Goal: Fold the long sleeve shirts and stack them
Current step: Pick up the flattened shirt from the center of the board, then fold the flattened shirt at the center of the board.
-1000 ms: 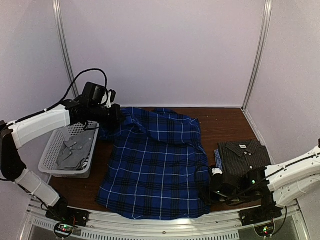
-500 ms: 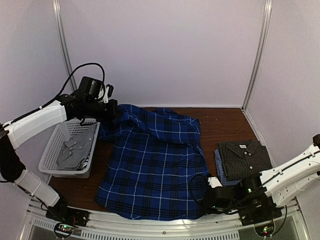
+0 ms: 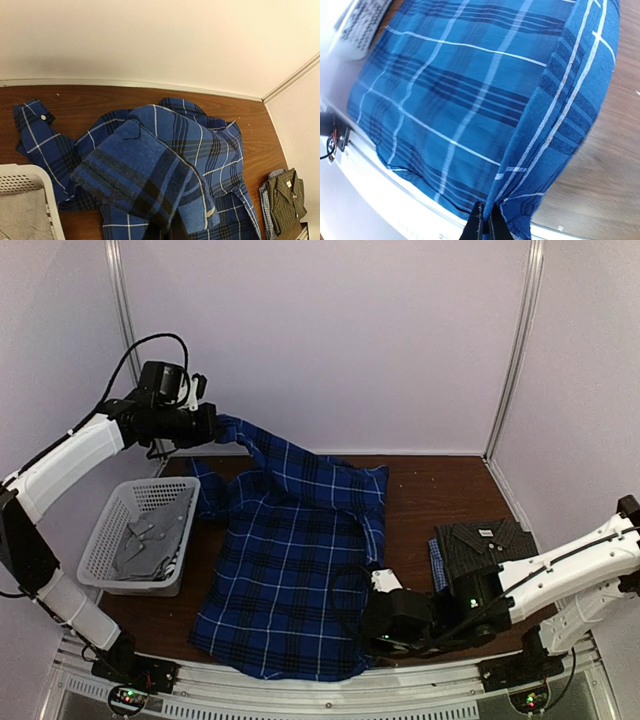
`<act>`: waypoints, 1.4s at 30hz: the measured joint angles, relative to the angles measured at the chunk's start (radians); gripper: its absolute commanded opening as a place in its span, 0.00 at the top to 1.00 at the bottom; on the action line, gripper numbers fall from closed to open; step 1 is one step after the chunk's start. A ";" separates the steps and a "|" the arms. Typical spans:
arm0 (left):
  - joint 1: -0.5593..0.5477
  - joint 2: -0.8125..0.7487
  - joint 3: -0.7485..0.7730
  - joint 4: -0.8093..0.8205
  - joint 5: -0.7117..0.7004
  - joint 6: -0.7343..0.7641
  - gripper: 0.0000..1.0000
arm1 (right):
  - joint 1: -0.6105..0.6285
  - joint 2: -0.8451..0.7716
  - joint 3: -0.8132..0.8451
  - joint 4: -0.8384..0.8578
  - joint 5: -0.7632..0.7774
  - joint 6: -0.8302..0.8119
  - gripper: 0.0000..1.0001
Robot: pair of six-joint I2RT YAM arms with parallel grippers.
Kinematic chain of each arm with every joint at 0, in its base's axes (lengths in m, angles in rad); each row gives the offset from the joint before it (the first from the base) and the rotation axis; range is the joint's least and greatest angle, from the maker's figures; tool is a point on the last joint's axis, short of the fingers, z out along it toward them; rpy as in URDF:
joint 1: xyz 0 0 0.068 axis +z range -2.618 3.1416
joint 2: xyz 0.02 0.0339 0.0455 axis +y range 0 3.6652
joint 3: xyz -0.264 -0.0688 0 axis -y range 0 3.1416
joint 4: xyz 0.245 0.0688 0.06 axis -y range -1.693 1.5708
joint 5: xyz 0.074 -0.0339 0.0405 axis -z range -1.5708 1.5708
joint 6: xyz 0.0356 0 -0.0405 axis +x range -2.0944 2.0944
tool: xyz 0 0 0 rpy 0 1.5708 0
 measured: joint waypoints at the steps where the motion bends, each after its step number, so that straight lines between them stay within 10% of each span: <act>1: 0.010 0.006 0.011 -0.002 0.000 0.006 1.00 | 0.000 0.037 0.032 0.018 -0.004 -0.026 0.94; 22: 0.126 0.077 0.085 -0.045 0.001 0.056 1.00 | -0.114 0.432 0.257 0.347 -0.349 -0.263 0.93; 33: 0.126 0.077 0.045 -0.044 0.003 0.057 1.00 | -0.098 0.372 0.151 0.394 -0.402 -0.253 0.41; 42: 0.126 0.074 0.003 -0.042 -0.002 0.061 1.00 | -0.314 0.072 0.052 0.396 -0.357 -0.296 0.45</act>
